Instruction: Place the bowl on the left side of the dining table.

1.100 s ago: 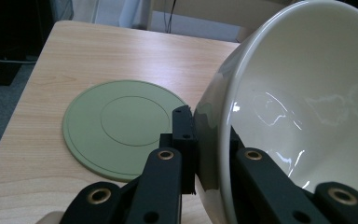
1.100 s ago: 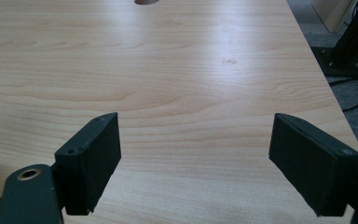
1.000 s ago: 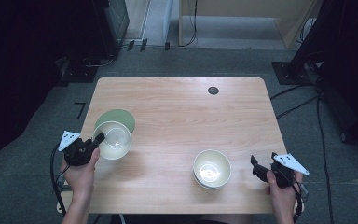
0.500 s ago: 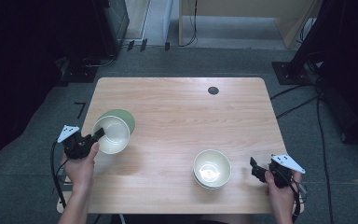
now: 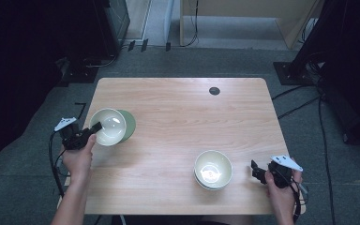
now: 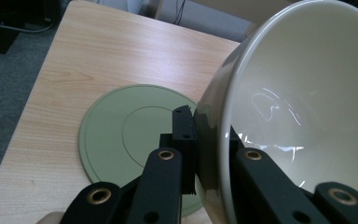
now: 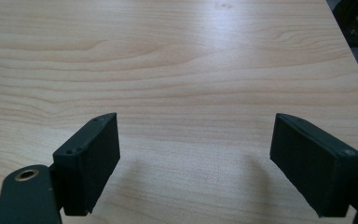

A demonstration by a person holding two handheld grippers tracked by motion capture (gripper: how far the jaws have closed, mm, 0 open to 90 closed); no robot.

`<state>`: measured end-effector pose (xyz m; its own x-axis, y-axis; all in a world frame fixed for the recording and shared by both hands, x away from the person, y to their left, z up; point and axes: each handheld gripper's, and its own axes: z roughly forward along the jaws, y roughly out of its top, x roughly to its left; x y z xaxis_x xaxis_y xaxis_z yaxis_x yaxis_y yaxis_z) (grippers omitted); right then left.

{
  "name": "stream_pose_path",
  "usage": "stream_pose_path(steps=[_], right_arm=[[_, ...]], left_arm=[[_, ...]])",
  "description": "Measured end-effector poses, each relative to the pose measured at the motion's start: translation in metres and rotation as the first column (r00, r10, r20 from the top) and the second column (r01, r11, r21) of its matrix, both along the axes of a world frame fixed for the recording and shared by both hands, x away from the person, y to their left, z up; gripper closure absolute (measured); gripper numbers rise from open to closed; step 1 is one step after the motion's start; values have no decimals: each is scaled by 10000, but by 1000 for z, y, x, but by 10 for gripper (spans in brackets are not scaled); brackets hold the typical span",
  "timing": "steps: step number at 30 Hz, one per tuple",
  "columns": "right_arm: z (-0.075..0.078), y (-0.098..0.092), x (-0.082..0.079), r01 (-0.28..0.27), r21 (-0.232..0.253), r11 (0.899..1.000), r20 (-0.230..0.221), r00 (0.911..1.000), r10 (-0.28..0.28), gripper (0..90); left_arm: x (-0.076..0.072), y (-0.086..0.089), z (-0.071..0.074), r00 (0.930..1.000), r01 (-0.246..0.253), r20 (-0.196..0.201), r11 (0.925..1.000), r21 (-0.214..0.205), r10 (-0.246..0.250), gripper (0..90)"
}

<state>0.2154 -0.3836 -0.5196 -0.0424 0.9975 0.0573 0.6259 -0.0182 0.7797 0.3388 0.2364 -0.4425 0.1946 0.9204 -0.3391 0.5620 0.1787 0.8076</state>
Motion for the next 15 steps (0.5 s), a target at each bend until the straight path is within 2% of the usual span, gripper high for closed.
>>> stream_pose_path(steps=[5, 6, 8, 10, 15], right_arm=[[-4, 1, 3, 5, -199, 9998, -315, 9995, -11, 158], [-4, 1, 3, 16, -201, 9998, -319, 9995, -22, 158], [-4, 1, 4, 2, -230, 9997, -333, 9994, -10, 158], [-4, 1, 5, 12, -270, 9996, -438, 9990, -24, 158], [-5, 2, 7, 32, -295, 9996, -686, 9976, -52, 152]], left_arm=[[13, 3, -5, 9989, -156, -438, 9999, 12, 157, 846], [16, 5, -6, 9987, -119, -504, 9999, -81, 115, 846], [21, 5, -7, 9978, -160, -637, 9999, -16, 158, 846], [28, 6, -7, 9961, -237, -843, 9997, 84, 244, 846], [40, 10, -9, 9903, -484, -1306, 9988, -66, 472, 846]])
